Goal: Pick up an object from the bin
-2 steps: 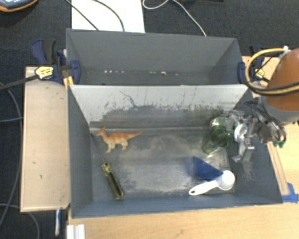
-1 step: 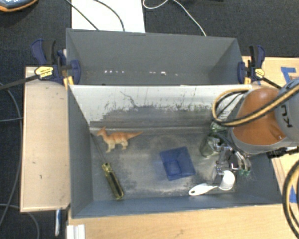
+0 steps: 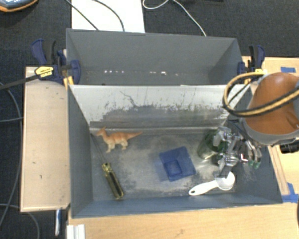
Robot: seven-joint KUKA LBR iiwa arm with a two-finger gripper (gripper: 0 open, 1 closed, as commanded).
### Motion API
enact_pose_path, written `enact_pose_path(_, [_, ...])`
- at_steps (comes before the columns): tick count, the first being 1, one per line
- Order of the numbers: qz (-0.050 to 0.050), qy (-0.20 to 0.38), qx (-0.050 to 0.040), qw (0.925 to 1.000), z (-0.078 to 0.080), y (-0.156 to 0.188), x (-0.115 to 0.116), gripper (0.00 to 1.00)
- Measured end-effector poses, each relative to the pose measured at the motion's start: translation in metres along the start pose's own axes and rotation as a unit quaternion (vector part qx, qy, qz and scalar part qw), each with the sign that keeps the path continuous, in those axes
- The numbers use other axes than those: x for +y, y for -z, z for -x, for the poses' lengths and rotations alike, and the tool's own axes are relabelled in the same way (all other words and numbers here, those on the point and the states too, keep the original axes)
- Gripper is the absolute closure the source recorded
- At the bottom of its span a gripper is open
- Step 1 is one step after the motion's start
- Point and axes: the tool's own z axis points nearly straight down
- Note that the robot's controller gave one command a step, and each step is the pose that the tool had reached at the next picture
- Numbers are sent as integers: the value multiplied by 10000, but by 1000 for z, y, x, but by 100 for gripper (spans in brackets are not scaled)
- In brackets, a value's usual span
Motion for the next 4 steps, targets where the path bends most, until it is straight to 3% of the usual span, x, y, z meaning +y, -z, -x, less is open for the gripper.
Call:
enact_pose_path(1, [15, 617, 74, 9981, 10, -47, 55, 0])
enact_pose_path(2, [0, -82, -41, 10000, -1, -75, 48, 0])
enact_pose_path(3, [35, -272, -69, 9996, 24, -69, 96, 100])
enact_pose_path(4, [32, -270, -63, 9996, 24, -69, 95, 100])
